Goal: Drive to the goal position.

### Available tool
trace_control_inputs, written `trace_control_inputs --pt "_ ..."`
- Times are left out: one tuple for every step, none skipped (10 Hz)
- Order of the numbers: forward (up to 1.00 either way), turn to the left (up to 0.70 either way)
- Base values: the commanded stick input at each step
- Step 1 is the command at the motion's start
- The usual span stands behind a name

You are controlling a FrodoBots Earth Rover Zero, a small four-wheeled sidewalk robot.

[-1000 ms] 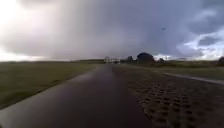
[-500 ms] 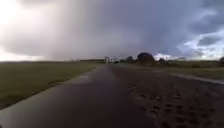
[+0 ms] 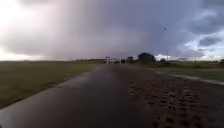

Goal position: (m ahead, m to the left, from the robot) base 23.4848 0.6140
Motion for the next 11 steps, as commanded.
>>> trace_control_inputs --pt "0.70 0.00" --pt "0.70 0.00" --pt "0.70 0.00" --pt "0.70 0.00" --pt "0.70 0.00" --pt "0.70 0.00" --pt "0.70 0.00" --pt "0.70 0.00" --pt "0.70 0.00" --pt "0.70 0.00" --pt "0.70 0.00"
